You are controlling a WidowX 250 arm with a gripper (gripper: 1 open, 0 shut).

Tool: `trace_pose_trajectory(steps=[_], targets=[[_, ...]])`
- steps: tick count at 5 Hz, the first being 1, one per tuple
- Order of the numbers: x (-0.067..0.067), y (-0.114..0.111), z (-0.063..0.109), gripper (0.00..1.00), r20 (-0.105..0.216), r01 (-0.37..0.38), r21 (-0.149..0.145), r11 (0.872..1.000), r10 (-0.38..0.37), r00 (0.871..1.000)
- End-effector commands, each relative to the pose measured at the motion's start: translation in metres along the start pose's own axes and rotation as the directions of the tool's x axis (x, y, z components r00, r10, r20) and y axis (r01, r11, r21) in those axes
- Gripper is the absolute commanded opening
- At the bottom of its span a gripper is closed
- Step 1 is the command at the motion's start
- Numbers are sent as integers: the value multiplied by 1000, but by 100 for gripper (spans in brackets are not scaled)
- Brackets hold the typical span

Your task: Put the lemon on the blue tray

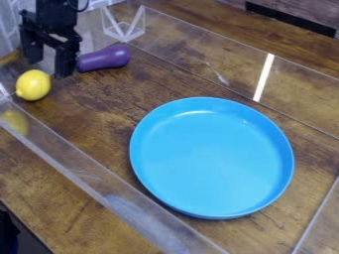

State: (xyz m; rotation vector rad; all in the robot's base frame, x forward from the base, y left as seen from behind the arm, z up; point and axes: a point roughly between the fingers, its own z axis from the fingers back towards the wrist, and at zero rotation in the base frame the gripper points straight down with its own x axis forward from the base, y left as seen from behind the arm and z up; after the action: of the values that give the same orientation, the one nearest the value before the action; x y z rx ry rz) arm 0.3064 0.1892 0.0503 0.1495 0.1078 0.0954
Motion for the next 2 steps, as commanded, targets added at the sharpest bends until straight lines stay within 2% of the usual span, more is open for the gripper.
trace_pose_trajectory(steps=[1, 2], targets=[[0, 3, -1, 100, 41, 4, 3, 1000, -4, 999], [-12, 4, -7, 100, 44, 7, -1, 1000, -7, 999]])
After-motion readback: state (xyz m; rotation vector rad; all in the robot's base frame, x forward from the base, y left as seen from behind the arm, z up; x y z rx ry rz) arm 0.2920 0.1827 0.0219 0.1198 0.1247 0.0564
